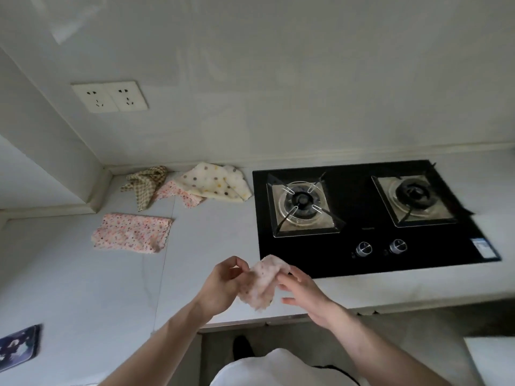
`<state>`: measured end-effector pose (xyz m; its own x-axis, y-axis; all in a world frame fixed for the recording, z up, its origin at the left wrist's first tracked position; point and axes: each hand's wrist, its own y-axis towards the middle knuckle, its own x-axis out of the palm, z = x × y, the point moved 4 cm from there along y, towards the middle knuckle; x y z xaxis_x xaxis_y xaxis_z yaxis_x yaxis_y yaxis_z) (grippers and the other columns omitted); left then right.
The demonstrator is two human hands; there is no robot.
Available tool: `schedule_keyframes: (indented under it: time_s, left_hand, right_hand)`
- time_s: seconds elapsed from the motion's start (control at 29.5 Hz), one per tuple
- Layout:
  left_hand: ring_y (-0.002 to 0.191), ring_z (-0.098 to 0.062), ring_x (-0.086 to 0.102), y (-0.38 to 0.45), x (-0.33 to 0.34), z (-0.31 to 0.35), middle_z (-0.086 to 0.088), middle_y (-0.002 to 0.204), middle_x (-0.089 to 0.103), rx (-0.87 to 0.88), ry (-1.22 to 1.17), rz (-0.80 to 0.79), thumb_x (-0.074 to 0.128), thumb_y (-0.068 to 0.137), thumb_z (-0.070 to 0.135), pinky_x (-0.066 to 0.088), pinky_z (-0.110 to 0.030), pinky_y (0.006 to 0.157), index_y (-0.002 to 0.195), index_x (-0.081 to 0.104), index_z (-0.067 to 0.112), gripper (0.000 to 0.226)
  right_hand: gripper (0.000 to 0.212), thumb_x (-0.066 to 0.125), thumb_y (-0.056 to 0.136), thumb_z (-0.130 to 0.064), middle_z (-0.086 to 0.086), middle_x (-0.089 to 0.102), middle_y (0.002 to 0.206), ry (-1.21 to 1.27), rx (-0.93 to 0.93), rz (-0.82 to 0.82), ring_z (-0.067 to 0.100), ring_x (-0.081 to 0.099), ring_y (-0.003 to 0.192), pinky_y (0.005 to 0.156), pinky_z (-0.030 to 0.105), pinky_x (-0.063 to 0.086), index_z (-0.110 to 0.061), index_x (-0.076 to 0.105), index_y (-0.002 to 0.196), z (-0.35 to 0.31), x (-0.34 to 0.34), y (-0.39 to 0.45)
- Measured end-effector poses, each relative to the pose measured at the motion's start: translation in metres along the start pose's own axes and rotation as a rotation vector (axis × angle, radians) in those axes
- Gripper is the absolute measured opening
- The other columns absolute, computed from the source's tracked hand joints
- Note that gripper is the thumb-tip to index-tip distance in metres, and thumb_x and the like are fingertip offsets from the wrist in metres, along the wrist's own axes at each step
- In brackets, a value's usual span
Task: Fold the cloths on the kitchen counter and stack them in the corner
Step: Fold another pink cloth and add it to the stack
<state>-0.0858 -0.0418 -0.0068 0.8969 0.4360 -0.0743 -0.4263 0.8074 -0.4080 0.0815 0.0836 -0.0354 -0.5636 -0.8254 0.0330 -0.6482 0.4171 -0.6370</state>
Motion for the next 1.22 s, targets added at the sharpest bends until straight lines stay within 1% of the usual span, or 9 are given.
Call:
schedule_keyframes:
  time_s: [0.1, 0.27, 0.37, 0.51, 0.71, 0.81, 0.92, 1.12, 1.22]
  left_hand:
    - [0.064, -0.020, 0.058, 0.003, 0.036, 0.027, -0.009, 0.074, 0.067, 0.045, 0.038, -0.088, 0.069, 0.097, 0.010, 0.047, -0.028, 0.059, 0.096, 0.059, -0.002, 0.016]
    - [0.068, -0.019, 0.061, 0.004, 0.102, 0.058, -0.008, 0.077, 0.068, 0.094, 0.143, -0.162, 0.069, 0.084, 0.011, 0.048, -0.026, 0.059, 0.098, 0.062, 0.003, 0.017]
    - [0.070, -0.016, 0.063, 0.005, 0.148, 0.069, -0.006, 0.080, 0.071, 0.097, 0.231, -0.190, 0.068, 0.088, 0.002, 0.049, -0.026, 0.062, 0.098, 0.064, 0.008, 0.013]
    - [0.077, -0.016, 0.069, 0.004, 0.226, 0.082, -0.006, 0.089, 0.075, 0.106, 0.270, -0.213, 0.068, 0.088, 0.000, 0.055, -0.029, 0.068, 0.104, 0.066, 0.013, 0.020]
    - [0.094, -0.018, 0.073, 0.006, 0.314, 0.085, -0.004, 0.109, 0.075, -0.004, 0.113, -0.214, 0.073, 0.077, 0.039, 0.055, -0.022, 0.070, 0.118, 0.065, 0.019, 0.046]
    - [0.076, -0.003, 0.071, 0.010, 0.363, 0.091, -0.002, 0.098, 0.074, -0.052, 0.191, -0.295, 0.081, 0.078, 0.040, 0.053, -0.016, 0.064, 0.112, 0.068, 0.013, 0.046]
    - [0.075, -0.009, 0.068, 0.033, 0.394, 0.100, 0.003, 0.084, 0.072, -0.003, 0.361, -0.292, 0.079, 0.087, 0.041, 0.053, -0.026, 0.068, 0.100, 0.070, 0.015, 0.031]
    - [0.089, -0.027, 0.070, 0.082, 0.464, 0.134, -0.004, 0.091, 0.072, 0.104, 0.472, -0.453, 0.081, 0.084, 0.039, 0.053, -0.034, 0.072, 0.100, 0.070, 0.021, 0.026]
    - [0.090, -0.025, 0.073, 0.105, 0.510, 0.149, -0.005, 0.097, 0.075, 0.184, 0.505, -0.540, 0.084, 0.084, 0.037, 0.061, -0.043, 0.078, 0.102, 0.072, 0.023, 0.026]
  right_hand:
    - [0.068, 0.065, 0.076, -0.064, -0.004, 0.066, 0.135, 0.143, 0.010, -0.129, 0.013, 0.061, 0.127, 0.113, 0.047, 0.045, -0.029, 0.061, 0.134, -0.001, -0.030, -0.020]
    - [0.062, 0.061, 0.090, -0.058, 0.008, 0.066, 0.136, 0.246, 0.005, -0.239, 0.024, 0.060, 0.130, 0.113, 0.048, 0.045, -0.019, 0.060, 0.138, 0.004, -0.093, -0.064]
    - [0.048, 0.060, 0.098, -0.049, 0.007, 0.069, 0.132, 0.235, 0.008, -0.146, 0.024, 0.064, 0.124, 0.108, 0.044, 0.050, -0.017, 0.063, 0.134, 0.017, -0.137, -0.089]
    - [0.026, 0.078, 0.084, -0.029, 0.009, 0.076, 0.098, 0.115, -0.030, 0.071, 0.020, 0.070, 0.088, 0.079, 0.036, 0.048, -0.013, 0.078, 0.104, 0.037, -0.207, -0.127]
    - [0.012, 0.069, 0.093, -0.011, 0.018, 0.076, 0.092, 0.152, -0.053, 0.284, 0.017, 0.069, 0.078, 0.072, 0.030, 0.049, -0.006, 0.076, 0.101, 0.055, -0.282, -0.167]
    - [0.011, 0.069, 0.095, -0.013, 0.007, 0.075, 0.083, 0.180, -0.058, 0.381, 0.015, 0.070, 0.078, 0.070, 0.027, 0.052, -0.006, 0.074, 0.102, 0.066, -0.319, -0.188]
    - [0.016, 0.072, 0.094, -0.017, 0.005, 0.076, 0.092, 0.210, -0.055, 0.402, 0.015, 0.073, 0.085, 0.075, 0.027, 0.054, -0.009, 0.072, 0.107, 0.071, -0.355, -0.207]
    - [0.068, 0.086, 0.077, -0.045, -0.007, 0.066, 0.133, 0.253, -0.122, 0.282, 0.012, 0.065, 0.120, 0.094, 0.032, 0.059, -0.029, 0.057, 0.137, 0.083, -0.420, -0.227]
    - [0.055, 0.081, 0.081, -0.049, -0.005, 0.072, 0.120, 0.156, -0.150, 0.436, 0.012, 0.069, 0.109, 0.090, 0.030, 0.061, -0.029, 0.066, 0.129, 0.079, -0.458, -0.227]
